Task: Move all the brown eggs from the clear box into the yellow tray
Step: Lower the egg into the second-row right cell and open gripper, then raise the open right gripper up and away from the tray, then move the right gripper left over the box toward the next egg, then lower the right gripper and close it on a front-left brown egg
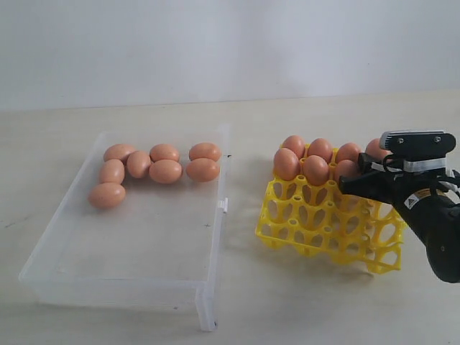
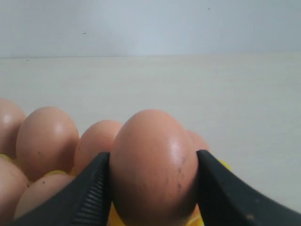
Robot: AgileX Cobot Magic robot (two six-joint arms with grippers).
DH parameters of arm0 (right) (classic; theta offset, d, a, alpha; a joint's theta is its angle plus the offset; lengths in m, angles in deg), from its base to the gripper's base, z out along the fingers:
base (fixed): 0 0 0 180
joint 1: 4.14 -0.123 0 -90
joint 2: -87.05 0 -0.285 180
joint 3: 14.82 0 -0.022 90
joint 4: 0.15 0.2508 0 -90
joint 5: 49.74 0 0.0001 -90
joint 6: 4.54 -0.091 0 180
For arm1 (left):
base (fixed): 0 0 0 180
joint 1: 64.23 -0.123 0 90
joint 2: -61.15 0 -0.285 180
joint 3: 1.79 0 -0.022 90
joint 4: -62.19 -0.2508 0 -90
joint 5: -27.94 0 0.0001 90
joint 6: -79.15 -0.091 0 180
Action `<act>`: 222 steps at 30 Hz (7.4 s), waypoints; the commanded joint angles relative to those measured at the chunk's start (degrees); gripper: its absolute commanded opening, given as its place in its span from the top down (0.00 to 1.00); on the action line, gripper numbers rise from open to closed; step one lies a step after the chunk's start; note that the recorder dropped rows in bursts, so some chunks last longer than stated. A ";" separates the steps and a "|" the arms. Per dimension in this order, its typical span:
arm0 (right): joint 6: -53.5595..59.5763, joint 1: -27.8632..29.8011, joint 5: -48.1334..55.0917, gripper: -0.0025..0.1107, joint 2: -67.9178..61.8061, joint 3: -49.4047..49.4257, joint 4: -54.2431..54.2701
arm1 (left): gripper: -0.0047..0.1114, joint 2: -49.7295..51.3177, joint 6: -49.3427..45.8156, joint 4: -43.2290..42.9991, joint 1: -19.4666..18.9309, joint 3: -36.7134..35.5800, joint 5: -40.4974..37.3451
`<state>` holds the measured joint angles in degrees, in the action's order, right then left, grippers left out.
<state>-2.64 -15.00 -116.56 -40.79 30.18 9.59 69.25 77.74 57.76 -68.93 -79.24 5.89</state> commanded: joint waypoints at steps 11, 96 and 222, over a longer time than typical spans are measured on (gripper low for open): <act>-0.02 0.32 1.36 0.98 -0.85 -0.21 -0.64 | 0.96 -0.32 0.12 0.39 0.34 0.23 0.35; -43.21 -14.11 59.02 0.98 47.22 -19.52 -48.89 | 0.96 -0.32 0.12 0.39 0.34 0.23 0.35; 15.02 -35.15 110.37 0.98 -30.82 -100.18 5.29 | 0.96 -0.32 0.12 0.39 0.34 0.23 0.35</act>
<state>11.38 -50.03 -6.95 -71.71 -69.37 14.57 69.25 77.74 57.76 -68.93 -79.24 5.89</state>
